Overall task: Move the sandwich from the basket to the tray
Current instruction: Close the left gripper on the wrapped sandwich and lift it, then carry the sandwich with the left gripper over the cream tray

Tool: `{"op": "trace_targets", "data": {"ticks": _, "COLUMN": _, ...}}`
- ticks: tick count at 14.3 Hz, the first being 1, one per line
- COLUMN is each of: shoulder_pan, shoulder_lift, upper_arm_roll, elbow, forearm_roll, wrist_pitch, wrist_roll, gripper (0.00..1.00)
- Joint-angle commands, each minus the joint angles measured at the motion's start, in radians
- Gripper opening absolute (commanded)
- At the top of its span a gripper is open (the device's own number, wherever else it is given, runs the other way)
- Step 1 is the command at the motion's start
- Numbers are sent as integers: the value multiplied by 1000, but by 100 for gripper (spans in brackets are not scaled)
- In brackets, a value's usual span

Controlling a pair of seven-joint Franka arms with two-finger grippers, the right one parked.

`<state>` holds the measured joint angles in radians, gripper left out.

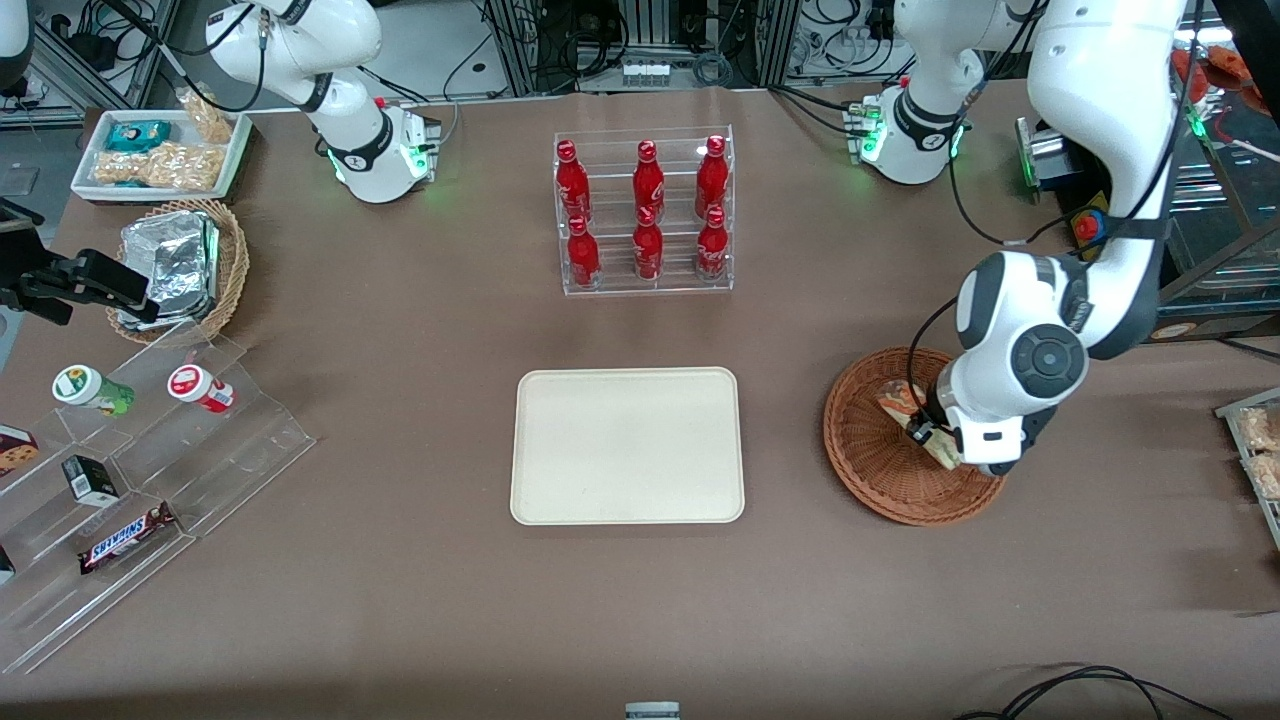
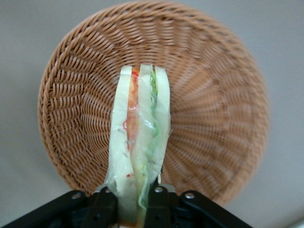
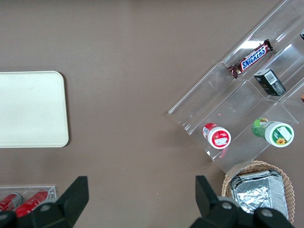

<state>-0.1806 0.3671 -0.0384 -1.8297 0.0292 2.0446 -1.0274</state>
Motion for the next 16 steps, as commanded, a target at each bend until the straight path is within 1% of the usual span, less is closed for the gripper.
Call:
{"op": "trace_targets", "data": {"ticks": 1, "shoulder_pan": -89, "shoulder_lift": 7, "upper_arm_roll": 3, "elbow": 50, "forearm_roll": 6, "wrist_pitch": -35, "wrist_roll": 4, "gripper": 3}}
{"op": "trace_targets", "data": {"ticks": 3, "shoulder_pan": -154, "shoulder_lift": 56, "upper_arm_roll": -15, "elbow": 88, "forearm_roll": 3, "wrist_pitch": 9, "wrist_roll": 7, "gripper": 2}}
{"op": "trace_targets", "data": {"ticks": 6, "shoulder_pan": -229, "shoulder_lift": 186, "upper_arm_roll": -50, "elbow": 275, "forearm_roll": -3, "wrist_pitch": 23, "wrist_roll": 145, "gripper": 5}}
{"op": "trace_targets", "data": {"ticks": 8, "shoulder_pan": -258, "shoulder_lift": 261, "upper_arm_roll": -102, "elbow": 381, "forearm_roll": 3, "wrist_pitch": 28, "wrist_roll": 153, "gripper": 4}}
{"op": "trace_targets", "data": {"ticks": 9, "shoulder_pan": -284, "shoulder_lift": 283, "upper_arm_roll": -124, "elbow": 394, "forearm_roll": 6, "wrist_pitch": 34, "wrist_roll": 153, "gripper": 2}}
{"op": "trace_targets", "data": {"ticks": 11, "shoulder_pan": -361, "shoulder_lift": 331, "upper_arm_roll": -127, "elbow": 437, "forearm_roll": 9, "wrist_pitch": 133, "wrist_roll": 156, "gripper": 1}}
{"op": "trace_targets", "data": {"ticks": 13, "shoulder_pan": -411, "shoulder_lift": 395, "upper_arm_roll": -126, "elbow": 505, "forearm_roll": 9, "wrist_pitch": 149, "wrist_roll": 153, "gripper": 1}}
{"op": "trace_targets", "data": {"ticks": 15, "shoulder_pan": -441, "shoulder_lift": 455, "upper_arm_roll": -124, "elbow": 579, "forearm_roll": 14, "wrist_pitch": 146, "wrist_roll": 156, "gripper": 1}}
{"op": "trace_targets", "data": {"ticks": 16, "shoulder_pan": -451, "shoulder_lift": 472, "upper_arm_roll": -124, "elbow": 596, "forearm_roll": 52, "wrist_pitch": 147, "wrist_roll": 159, "gripper": 1}}
